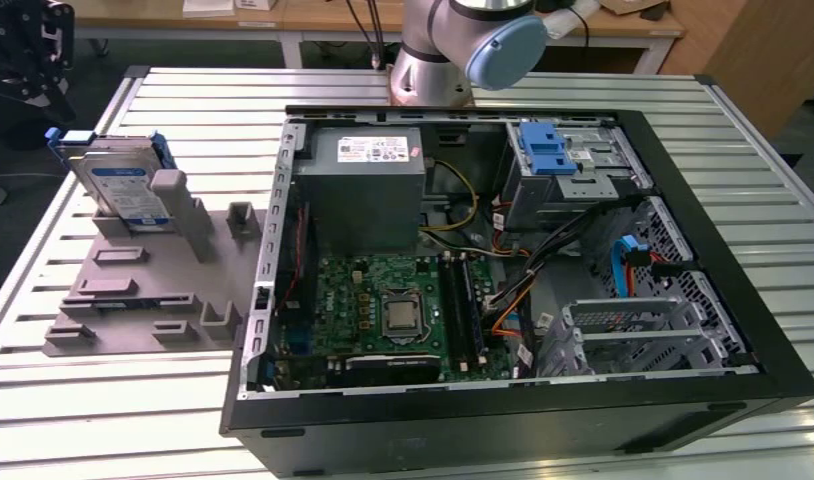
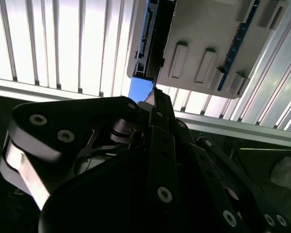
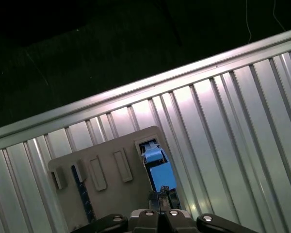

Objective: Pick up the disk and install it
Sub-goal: 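Pick up the disk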

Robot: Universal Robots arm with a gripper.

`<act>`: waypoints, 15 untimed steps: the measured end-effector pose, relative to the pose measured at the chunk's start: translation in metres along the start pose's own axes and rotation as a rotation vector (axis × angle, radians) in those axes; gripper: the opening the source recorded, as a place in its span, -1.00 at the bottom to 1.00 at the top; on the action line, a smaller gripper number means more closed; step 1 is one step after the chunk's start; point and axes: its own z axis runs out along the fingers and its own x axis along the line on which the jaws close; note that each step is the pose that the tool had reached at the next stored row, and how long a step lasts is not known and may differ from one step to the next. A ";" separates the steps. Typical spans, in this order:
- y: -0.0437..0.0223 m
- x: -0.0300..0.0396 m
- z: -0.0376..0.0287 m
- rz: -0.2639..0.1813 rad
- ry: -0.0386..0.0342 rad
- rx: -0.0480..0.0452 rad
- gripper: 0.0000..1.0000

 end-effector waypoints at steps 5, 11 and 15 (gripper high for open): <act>0.0000 0.0000 0.0005 -0.075 0.0013 -0.0018 -0.79; 0.0000 0.0000 0.0009 -0.169 0.0028 -0.0039 -0.79; 0.0000 0.0000 0.0009 -0.181 0.0029 -0.0044 -0.79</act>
